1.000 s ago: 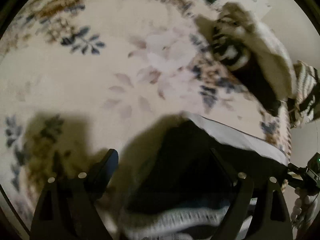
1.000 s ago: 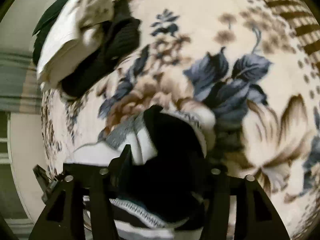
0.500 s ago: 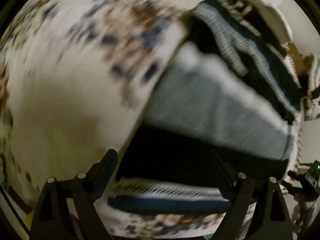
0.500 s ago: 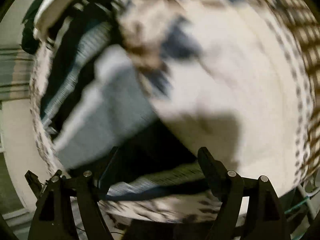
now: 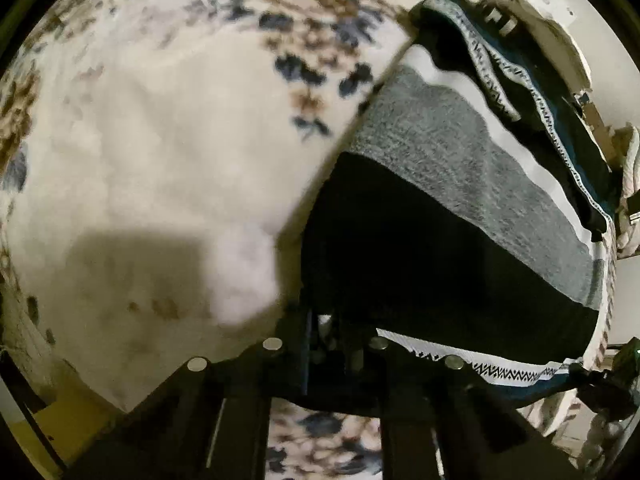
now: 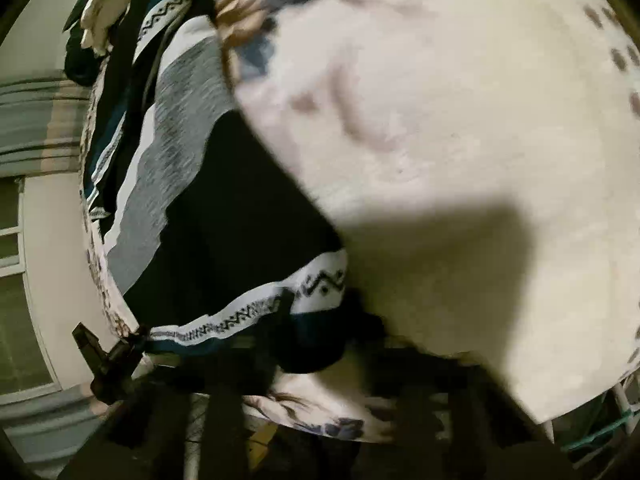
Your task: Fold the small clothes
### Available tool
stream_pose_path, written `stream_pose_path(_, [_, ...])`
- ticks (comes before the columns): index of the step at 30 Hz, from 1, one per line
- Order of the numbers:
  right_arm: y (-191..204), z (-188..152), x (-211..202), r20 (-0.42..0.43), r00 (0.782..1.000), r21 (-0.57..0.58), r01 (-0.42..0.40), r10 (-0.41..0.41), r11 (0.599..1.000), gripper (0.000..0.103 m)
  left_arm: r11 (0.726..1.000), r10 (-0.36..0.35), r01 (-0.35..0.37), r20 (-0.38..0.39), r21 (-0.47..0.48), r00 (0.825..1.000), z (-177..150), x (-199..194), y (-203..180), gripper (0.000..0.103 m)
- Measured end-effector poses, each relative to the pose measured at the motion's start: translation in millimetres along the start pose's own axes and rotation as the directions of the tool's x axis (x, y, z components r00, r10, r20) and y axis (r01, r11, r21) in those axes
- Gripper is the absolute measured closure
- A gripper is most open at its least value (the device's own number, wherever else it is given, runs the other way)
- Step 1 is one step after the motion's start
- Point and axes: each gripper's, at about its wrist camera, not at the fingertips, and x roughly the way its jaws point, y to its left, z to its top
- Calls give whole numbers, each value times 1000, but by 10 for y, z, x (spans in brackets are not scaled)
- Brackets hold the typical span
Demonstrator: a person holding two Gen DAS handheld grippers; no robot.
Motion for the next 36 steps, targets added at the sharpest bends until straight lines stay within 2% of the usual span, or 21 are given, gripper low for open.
stream_pose_path(4, [105, -43, -28, 32, 999, 26, -26, 25, 999, 94, 1000, 5, -5, 41, 0, 999, -64, -189, -76, 96])
stream_pose_path(9, [210, -119, -286, 68, 993, 72, -97, 92, 993, 94, 994, -47, 53, 71, -94, 996, -13, -517, -166, 97])
stream_pose_path(14, [430, -94, -729, 100, 984, 45, -154, 149, 987, 94, 980, -114, 131, 124, -147, 986, 154, -884, -161, 97])
stream_pose_path(19, [752, 80, -1049, 125, 976, 3, -180, 179, 984, 94, 961, -187, 220, 188, -168, 964, 588, -1125, -306, 97])
stream_pose_path(26, [1169, 682, -1272, 185, 967, -43, -172, 177, 984, 95, 945, -230, 272, 222, -180, 947, 1328, -997, -479, 97])
stream_pose_path(30, [1420, 1204, -1244, 224, 962, -71, -147, 159, 987, 95, 945, -246, 286, 228, -160, 942, 1935, -792, -704, 97])
stream_pose_path(33, [1620, 1663, -1172, 258, 955, -81, -128, 145, 989, 95, 951, -246, 278, 221, -131, 944, 2373, -614, -888, 97])
stream_pose_path(36, [1742, 2150, -1070, 293, 948, -46, -115, 124, 992, 95, 957, -236, 262, 190, -122, 953, 2772, -374, -1024, 97])
